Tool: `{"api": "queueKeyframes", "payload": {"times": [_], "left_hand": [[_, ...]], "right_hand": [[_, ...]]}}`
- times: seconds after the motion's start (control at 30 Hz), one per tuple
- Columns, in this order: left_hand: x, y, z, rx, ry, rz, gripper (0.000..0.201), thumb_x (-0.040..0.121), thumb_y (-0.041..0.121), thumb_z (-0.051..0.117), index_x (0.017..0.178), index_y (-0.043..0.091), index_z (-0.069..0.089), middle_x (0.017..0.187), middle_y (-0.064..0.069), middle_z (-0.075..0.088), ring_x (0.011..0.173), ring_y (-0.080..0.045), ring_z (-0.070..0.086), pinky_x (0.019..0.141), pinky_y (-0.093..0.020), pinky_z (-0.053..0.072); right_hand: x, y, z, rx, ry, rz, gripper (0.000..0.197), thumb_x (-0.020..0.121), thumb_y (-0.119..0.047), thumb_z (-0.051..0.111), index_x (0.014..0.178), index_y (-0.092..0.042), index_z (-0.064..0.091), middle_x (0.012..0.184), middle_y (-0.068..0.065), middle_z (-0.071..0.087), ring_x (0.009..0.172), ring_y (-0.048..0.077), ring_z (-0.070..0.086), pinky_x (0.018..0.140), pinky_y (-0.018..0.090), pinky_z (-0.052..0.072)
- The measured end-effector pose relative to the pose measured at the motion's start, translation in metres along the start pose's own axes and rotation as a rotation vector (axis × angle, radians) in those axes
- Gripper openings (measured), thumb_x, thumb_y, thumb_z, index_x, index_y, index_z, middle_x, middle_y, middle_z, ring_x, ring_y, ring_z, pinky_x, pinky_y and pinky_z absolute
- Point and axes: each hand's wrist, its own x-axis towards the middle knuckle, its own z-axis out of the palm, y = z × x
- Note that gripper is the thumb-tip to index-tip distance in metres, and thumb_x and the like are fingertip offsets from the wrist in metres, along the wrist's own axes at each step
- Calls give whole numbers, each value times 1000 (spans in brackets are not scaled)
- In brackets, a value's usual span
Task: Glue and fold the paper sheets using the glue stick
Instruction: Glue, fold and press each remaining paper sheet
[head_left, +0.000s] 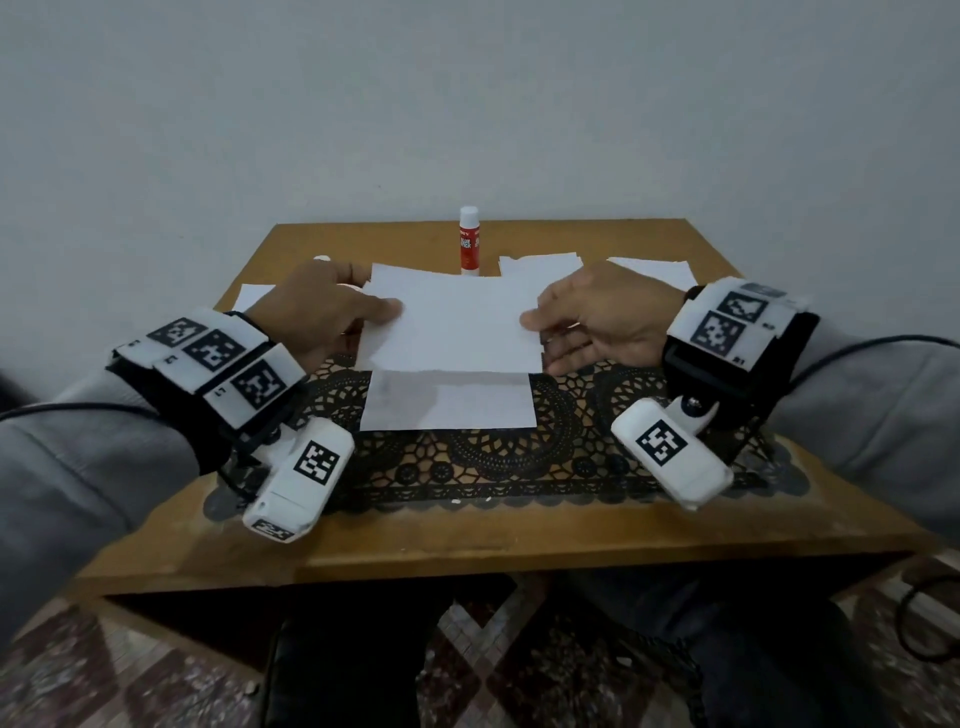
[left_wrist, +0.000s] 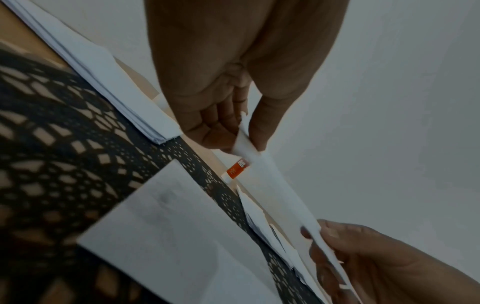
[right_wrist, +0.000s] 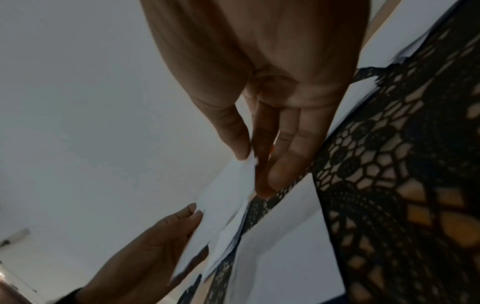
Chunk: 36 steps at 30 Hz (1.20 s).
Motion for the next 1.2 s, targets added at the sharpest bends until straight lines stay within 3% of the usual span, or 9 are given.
{"api": "queueKeyframes", "payload": {"times": [0.17, 0.23, 0.4, 0.5, 0.9, 1.2], "left_hand": [[4, -9, -9, 99, -42, -183, 16, 85, 0, 65, 88, 11, 54, 76, -5, 56, 65, -15, 56, 48, -21, 52], [3, -12, -13, 216, -36, -182, 16, 83, 0, 68, 88, 10, 56, 71, -5, 54, 62, -13, 53, 47, -20, 51], [4, -17, -16, 563, -42, -133, 21, 82, 13, 74, 91, 3, 59, 69, -8, 64, 52, -12, 57, 47, -19, 48], [7, -18, -14, 661, -56, -115, 22, 82, 20, 74, 91, 7, 60, 70, -7, 65, 53, -12, 55, 50, -19, 46], [13, -20, -10, 714, -57, -107, 33, 76, 26, 79, 101, 9, 63, 88, -14, 68, 64, -17, 57, 59, -24, 50], [11, -19, -9, 722, -65, -103, 40, 74, 27, 81, 104, 8, 63, 97, -17, 68, 69, -22, 58, 75, -34, 53]], "right_hand": [[7, 5, 10, -142, 11, 59, 13, 88, -13, 69, 82, -5, 60, 62, 6, 62, 52, 17, 67, 51, 27, 55], [8, 6, 13, -213, -23, 90, 15, 90, -15, 66, 81, -5, 59, 60, 6, 65, 53, 17, 67, 52, 26, 55], [11, 7, 17, -406, -29, 101, 19, 89, -19, 68, 79, -4, 61, 67, 8, 64, 54, 15, 57, 54, 25, 50], [11, 8, 17, -445, -26, 95, 18, 88, -18, 70, 80, -3, 63, 66, 7, 63, 53, 15, 53, 51, 25, 48], [14, 16, 13, -496, -18, 46, 19, 86, -15, 72, 76, -1, 64, 65, 9, 64, 52, 16, 54, 47, 23, 50], [14, 19, 14, -532, -14, 21, 19, 84, -15, 74, 73, -3, 65, 66, 9, 66, 55, 16, 57, 50, 24, 52]]}}
